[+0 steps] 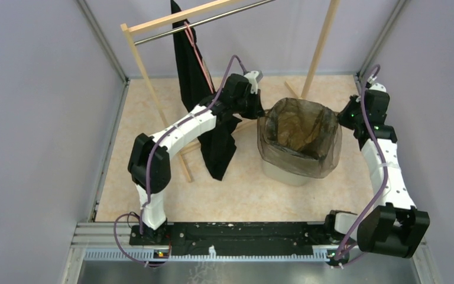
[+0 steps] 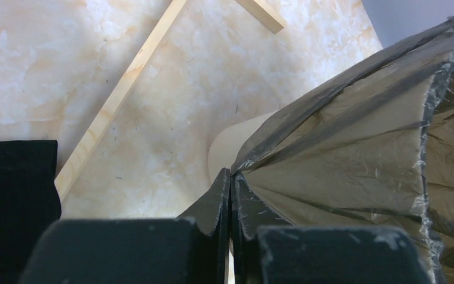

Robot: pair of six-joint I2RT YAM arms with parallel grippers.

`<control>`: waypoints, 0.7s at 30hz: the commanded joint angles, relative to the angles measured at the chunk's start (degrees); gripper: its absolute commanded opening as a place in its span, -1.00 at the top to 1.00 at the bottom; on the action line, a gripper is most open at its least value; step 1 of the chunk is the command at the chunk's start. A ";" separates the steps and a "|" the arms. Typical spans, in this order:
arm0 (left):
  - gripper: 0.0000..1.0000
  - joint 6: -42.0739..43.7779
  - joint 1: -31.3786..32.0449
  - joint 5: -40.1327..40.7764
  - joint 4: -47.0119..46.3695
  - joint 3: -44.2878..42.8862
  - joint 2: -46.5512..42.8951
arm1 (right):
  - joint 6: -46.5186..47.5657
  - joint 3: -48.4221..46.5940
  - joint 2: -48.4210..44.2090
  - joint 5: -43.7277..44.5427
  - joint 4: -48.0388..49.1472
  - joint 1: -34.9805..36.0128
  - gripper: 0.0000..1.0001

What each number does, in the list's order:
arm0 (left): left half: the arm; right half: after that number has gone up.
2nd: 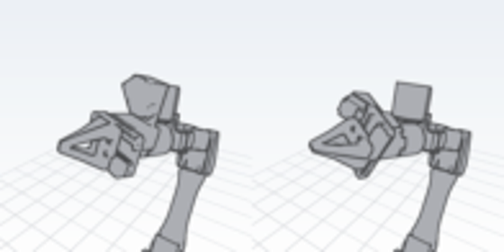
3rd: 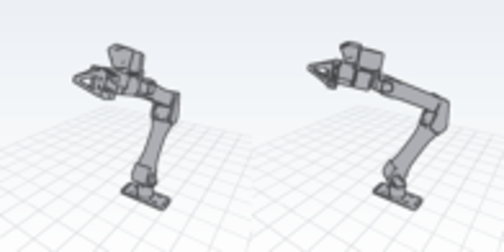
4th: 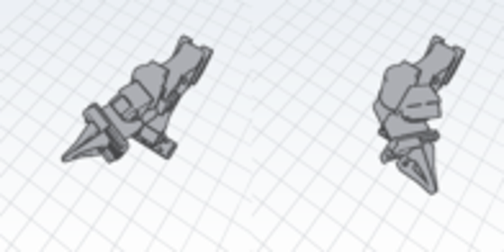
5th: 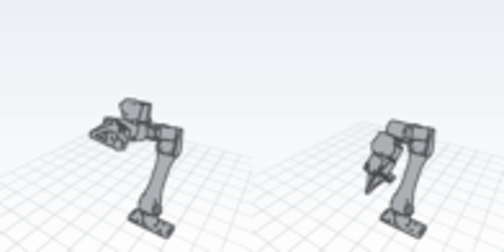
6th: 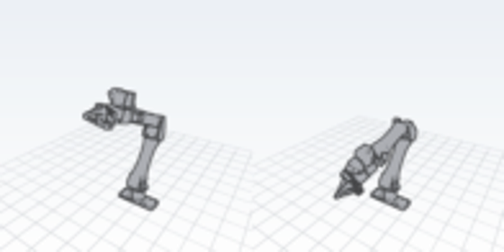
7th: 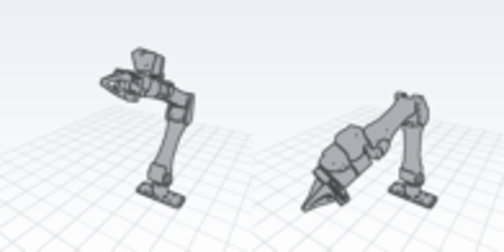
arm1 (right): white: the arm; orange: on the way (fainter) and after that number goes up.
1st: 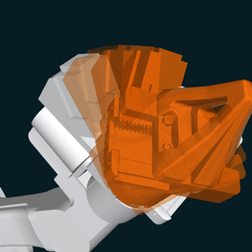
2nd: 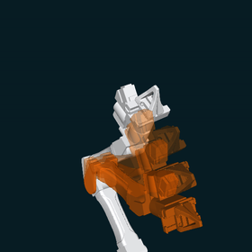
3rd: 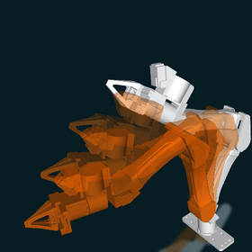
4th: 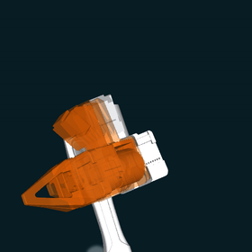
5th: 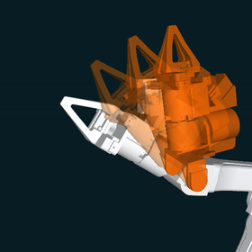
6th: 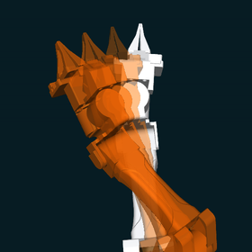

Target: Put the trash bags into the trash bin

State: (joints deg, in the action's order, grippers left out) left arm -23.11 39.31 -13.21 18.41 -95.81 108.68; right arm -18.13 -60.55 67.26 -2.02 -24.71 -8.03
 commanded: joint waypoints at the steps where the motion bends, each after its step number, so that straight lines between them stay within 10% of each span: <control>1: 0.92 -0.81 0.24 -0.14 -0.54 1.83 -0.84 | -0.94 1.11 0.67 -5.38 -2.82 -1.09 0.78; 21: 0.90 -2.55 1.72 -1.57 0.69 5.61 -4.11 | -2.30 11.12 -2.60 -6.52 4.41 -1.46 0.68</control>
State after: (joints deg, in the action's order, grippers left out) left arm -24.86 39.86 -14.17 18.28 -92.20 106.21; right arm -19.79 -50.92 66.92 -7.18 -24.99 -9.19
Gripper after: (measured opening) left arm 0.054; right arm 0.160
